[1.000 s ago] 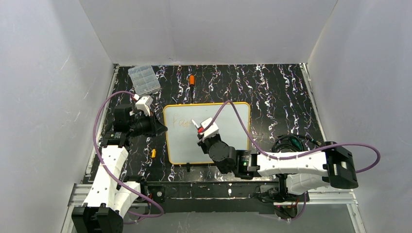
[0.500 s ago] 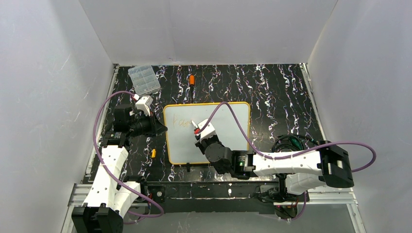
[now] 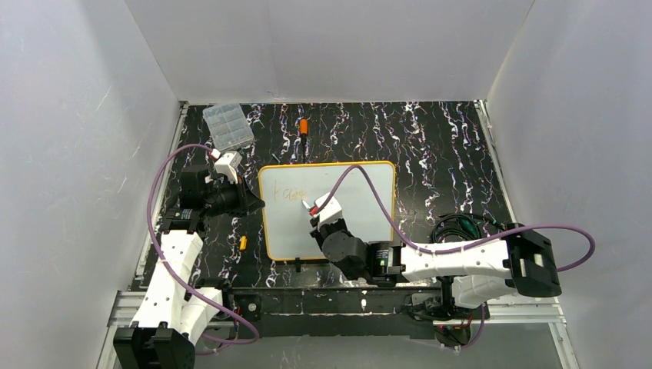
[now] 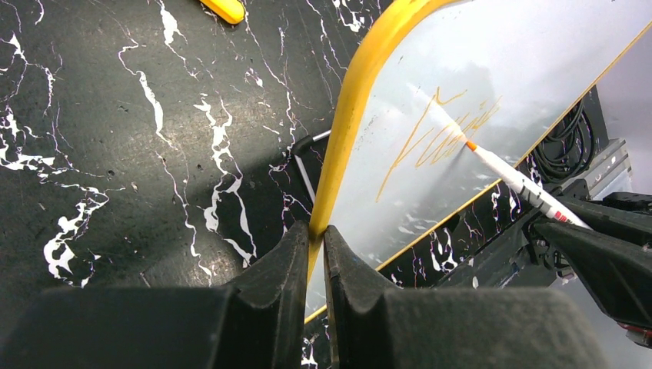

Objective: Write a sentence on the whiteboard

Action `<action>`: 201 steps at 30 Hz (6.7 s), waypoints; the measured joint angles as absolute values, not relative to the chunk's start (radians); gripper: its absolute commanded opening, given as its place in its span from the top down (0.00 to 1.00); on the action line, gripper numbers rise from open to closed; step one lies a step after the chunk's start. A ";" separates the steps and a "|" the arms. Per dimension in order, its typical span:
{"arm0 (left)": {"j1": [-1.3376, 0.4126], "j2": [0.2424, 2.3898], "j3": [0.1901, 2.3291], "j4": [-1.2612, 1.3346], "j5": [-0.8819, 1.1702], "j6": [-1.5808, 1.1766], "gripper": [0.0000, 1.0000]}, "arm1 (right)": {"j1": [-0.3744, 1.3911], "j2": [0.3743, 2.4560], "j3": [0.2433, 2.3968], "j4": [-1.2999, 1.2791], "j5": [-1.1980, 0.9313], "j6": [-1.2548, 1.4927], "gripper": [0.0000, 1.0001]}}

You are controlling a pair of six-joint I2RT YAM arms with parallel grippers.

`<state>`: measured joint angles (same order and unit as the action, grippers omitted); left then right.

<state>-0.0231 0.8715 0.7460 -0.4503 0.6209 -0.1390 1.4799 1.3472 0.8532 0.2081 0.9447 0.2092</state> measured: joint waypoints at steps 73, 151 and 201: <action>-0.023 0.872 0.746 -0.451 0.621 -0.141 0.90 | 1.501 1.313 0.852 0.103 0.976 0.287 0.99; -0.023 0.872 0.746 -0.452 0.620 -0.142 0.90 | 1.520 1.298 0.804 0.212 0.999 0.190 0.99; -0.023 0.874 0.746 -0.450 0.609 -0.142 0.90 | 1.466 1.318 0.816 0.263 1.035 0.184 0.99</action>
<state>-0.0231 0.8738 0.7460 -0.4500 0.6090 -0.1417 1.4662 1.3178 0.8158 0.2626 1.0348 0.1841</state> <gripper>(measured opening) 0.105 0.197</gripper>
